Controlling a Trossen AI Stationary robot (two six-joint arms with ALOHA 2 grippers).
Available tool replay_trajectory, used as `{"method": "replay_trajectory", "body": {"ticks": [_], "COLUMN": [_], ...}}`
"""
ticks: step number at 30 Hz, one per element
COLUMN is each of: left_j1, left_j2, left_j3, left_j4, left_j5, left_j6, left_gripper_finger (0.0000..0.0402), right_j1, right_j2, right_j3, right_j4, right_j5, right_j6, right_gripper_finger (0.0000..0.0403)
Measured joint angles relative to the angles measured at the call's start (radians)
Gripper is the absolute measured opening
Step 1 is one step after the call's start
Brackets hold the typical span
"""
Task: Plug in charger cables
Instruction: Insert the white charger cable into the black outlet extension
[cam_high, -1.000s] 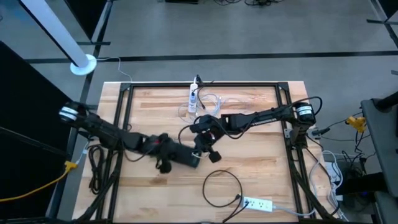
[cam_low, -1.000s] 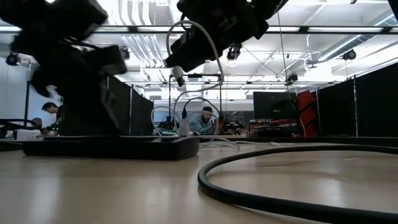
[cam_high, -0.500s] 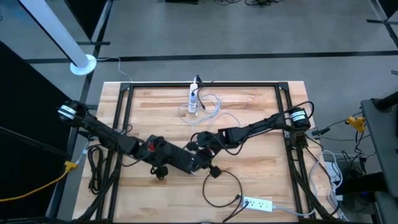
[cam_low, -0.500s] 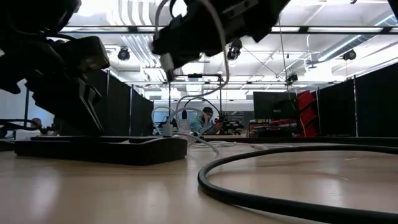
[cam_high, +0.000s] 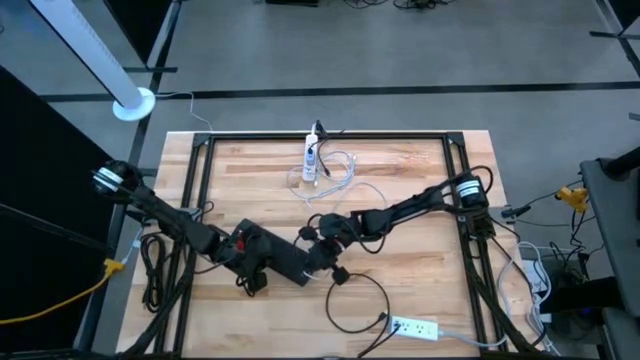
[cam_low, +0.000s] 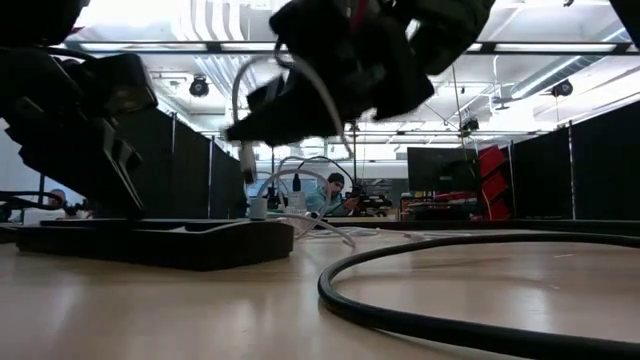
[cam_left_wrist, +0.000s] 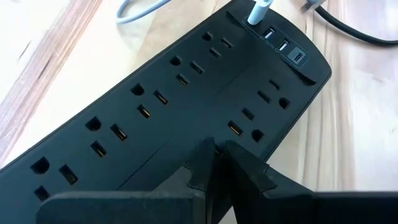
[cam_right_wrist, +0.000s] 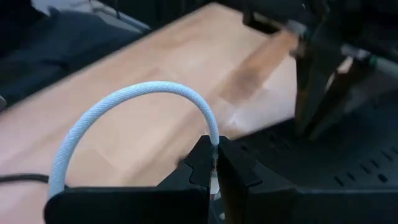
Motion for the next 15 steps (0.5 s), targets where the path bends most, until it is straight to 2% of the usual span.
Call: {"method": "replay_trajectory", "body": {"ticks": [8, 11, 15], "left_j1": [-0.018, -0.019, -0.019], "left_j2": [0.000, 0.000, 0.000], "left_j3": [0.000, 0.000, 0.000], "left_j4": [-0.008, -0.009, -0.010], "left_j5": [0.002, 0.003, 0.003], "left_j6": [-0.040, -0.041, -0.041], "left_gripper_finger": [0.0026, 0.0026, 0.0026], "right_j1": [-0.003, -0.006, -0.007], "right_j2": [0.013, 0.018, 0.077], "right_j3": [-0.024, -0.029, -0.029], "right_j4": [0.098, 0.127, 0.242], "right_j5": [0.017, -0.010, -0.106], "right_j6": [-0.089, -0.106, -0.076], "right_gripper_finger": [0.0000, 0.0000, 0.0000]}}
